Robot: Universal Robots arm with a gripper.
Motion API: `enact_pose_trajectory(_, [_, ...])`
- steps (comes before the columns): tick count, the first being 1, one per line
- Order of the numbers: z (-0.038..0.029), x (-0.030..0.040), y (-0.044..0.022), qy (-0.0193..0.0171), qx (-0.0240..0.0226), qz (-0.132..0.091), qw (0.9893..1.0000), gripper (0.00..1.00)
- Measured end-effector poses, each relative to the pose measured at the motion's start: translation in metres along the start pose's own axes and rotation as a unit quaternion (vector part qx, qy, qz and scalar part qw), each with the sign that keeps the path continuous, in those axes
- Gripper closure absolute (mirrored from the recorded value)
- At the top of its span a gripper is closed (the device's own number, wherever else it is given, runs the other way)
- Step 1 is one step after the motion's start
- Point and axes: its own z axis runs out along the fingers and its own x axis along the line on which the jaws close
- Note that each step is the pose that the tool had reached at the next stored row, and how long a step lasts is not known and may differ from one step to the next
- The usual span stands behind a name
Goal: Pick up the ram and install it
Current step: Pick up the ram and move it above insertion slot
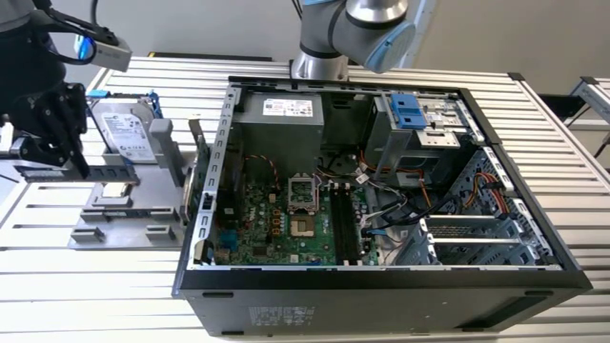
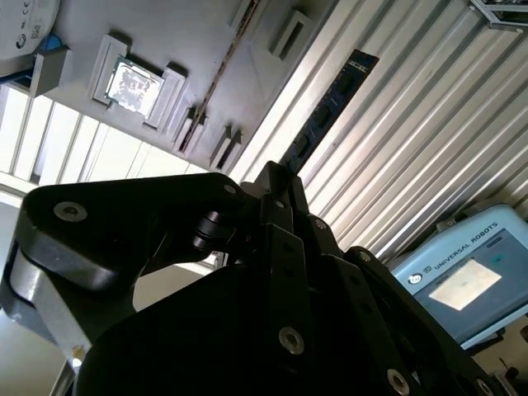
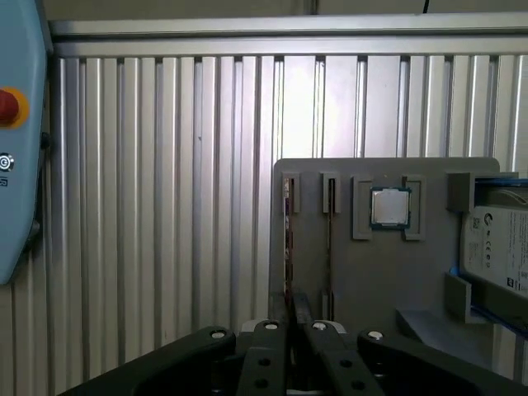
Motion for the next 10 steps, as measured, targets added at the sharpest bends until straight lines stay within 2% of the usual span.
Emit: enact_pose_trajectory(10, [-0.0087,0.0007,0.0,0.0001,0.0,0.0,1.0,1.0])
